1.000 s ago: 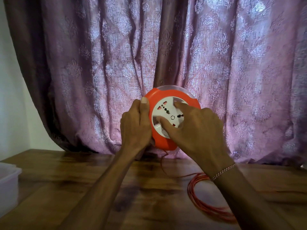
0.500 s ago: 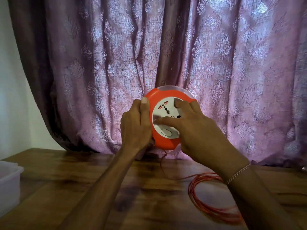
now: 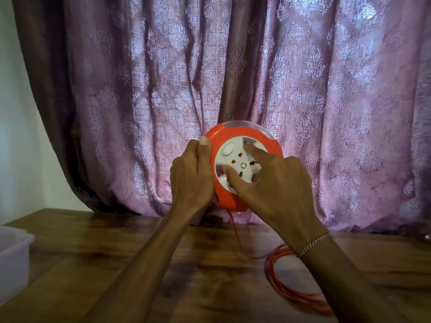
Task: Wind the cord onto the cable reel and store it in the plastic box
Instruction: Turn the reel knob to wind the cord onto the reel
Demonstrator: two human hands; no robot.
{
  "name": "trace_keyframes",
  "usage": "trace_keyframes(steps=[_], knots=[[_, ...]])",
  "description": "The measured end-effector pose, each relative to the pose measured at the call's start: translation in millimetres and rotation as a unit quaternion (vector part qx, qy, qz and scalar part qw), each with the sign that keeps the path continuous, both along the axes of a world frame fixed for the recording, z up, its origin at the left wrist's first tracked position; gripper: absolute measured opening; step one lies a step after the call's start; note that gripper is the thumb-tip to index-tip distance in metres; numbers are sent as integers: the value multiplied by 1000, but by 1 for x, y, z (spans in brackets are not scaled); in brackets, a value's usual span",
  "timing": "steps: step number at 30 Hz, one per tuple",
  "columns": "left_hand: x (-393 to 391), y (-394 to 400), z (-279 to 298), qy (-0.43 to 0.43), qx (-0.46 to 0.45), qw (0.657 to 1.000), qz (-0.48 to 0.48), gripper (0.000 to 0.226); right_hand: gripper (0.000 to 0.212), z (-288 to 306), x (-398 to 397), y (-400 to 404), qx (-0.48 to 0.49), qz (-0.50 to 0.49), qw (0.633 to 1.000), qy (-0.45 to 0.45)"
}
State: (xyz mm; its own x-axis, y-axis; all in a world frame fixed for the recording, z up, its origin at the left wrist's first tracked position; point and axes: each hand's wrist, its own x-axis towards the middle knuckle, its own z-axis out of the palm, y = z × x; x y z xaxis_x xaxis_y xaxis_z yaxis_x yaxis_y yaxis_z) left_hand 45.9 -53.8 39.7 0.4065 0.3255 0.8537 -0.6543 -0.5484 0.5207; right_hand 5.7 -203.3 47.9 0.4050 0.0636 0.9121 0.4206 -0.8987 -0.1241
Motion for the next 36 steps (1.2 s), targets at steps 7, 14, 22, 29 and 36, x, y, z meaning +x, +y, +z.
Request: trace_keyframes(steps=[7,14,22,29,36], knots=[[-1,0,0,1,-16,1000,-14,58,70,3,1,-3,-26,-37,999,-20],[-3,0,3,-8,-6,1000,3,52,50,7,-11,-3,-23,-38,995,-88],[-1,4,3,-8,-14,1000,-14,61,55,14,-12,-12,-206,8,978,25],[-1,0,1,-26,9,1000,7,48,56,9,-13,-8,-153,-3,988,28],[-2,-2,1,-25,7,1000,6,48,68,5,-7,0,55,-14,998,9]])
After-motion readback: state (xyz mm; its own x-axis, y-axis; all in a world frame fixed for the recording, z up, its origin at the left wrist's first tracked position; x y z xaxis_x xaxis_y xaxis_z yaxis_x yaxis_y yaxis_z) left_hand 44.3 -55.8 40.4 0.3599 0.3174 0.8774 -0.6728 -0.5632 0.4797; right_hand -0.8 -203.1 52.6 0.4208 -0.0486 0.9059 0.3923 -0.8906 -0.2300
